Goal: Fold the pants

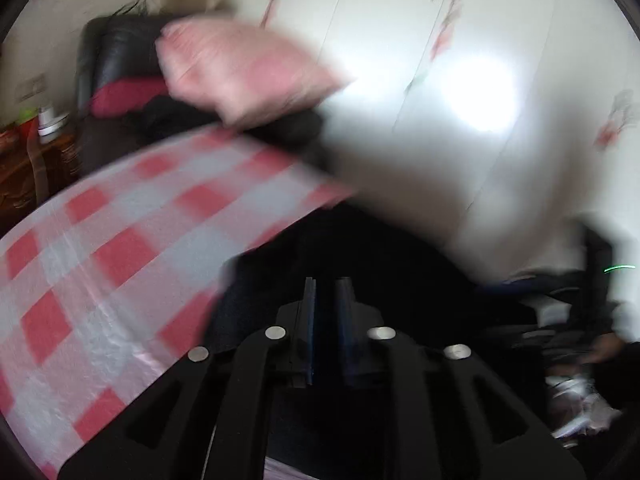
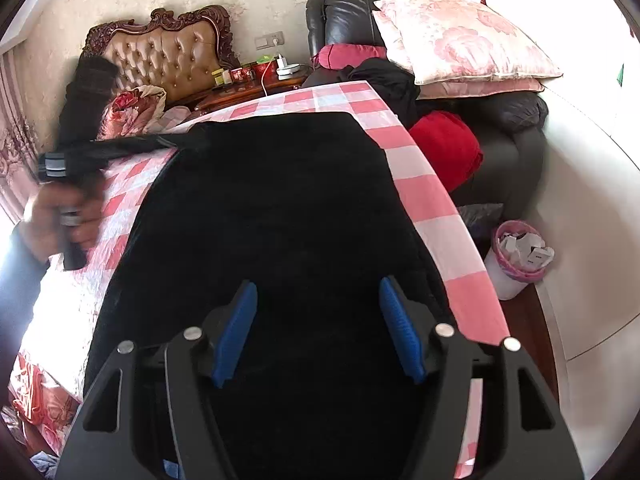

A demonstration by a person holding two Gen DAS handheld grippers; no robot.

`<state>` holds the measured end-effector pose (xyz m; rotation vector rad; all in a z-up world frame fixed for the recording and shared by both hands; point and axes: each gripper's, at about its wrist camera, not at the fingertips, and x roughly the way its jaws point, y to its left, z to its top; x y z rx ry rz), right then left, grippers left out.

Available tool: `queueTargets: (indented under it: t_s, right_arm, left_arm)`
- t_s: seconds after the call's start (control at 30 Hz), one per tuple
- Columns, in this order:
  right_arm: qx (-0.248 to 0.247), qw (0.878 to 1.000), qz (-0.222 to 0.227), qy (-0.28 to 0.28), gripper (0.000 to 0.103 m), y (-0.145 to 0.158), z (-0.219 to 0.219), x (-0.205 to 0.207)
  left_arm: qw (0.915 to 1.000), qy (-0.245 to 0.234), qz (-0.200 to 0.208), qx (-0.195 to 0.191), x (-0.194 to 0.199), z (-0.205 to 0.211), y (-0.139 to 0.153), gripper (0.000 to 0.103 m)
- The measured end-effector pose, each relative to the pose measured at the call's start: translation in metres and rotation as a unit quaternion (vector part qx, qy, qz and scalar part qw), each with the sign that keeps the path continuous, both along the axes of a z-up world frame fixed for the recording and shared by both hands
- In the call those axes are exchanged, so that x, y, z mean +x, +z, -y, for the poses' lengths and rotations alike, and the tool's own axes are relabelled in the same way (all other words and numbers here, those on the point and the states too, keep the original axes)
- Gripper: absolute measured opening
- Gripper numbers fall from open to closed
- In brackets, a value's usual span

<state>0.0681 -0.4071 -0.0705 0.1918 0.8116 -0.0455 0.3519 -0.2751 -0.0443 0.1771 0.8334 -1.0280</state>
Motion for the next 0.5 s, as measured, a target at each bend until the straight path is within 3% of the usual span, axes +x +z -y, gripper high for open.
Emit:
queueTargets:
  t_s: [0.03, 0.1, 0.13, 0.2, 0.27, 0.33, 0.37, 0.4, 0.43, 0.5]
  right_arm:
    - [0.001, 1.0, 0.0, 0.001, 0.064, 0.0, 0.0, 0.0]
    - [0.002, 1.0, -0.006, 0.0, 0.065, 0.001, 0.001, 0.002]
    - [0.0, 1.0, -0.008, 0.003, 0.066, 0.001, 0.0, 0.003]
    - [-0.004, 1.0, -0.009, 0.007, 0.067, 0.002, -0.002, 0.003]
    - [-0.005, 1.0, -0.009, 0.01, 0.069, 0.002, -0.002, 0.004]
    - [-0.002, 1.0, -0.01, 0.012, 0.071, 0.002, -0.003, 0.004]
    - [-0.001, 1.0, -0.01, 0.013, 0.073, 0.002, -0.003, 0.004]
    - [0.0, 1.0, -0.01, 0.015, 0.074, 0.002, -0.003, 0.005]
    - [-0.002, 1.0, -0.013, 0.019, 0.074, 0.004, -0.004, 0.006]
    - [0.0, 1.0, -0.014, 0.019, 0.074, 0.013, -0.004, 0.007]
  left_arm:
    - [0.9992, 0.037, -0.016, 0.001, 0.016, -0.004, -0.008, 0.017]
    - [0.986, 0.166, -0.008, -0.011, 0.041, -0.033, -0.003, 0.015]
    - [0.9816, 0.187, -0.003, -0.037, 0.04, -0.045, 0.005, 0.016]
    - [0.9818, 0.171, -0.001, -0.084, 0.018, -0.056, 0.02, 0.019]
    - [0.9891, 0.106, 0.008, -0.101, -0.02, -0.042, 0.028, 0.025]
    - [0.9957, 0.022, 0.019, -0.088, -0.06, -0.021, 0.022, 0.055]
    - [0.9979, 0.01, 0.032, -0.056, -0.071, -0.011, 0.012, 0.058]
    - [0.9984, 0.028, 0.044, -0.022, -0.071, -0.003, 0.001, 0.057]
    - [0.9949, 0.084, 0.054, 0.01, -0.064, -0.005, -0.009, 0.049]
    - [0.9846, 0.165, 0.048, -0.033, -0.058, -0.027, 0.004, 0.051]
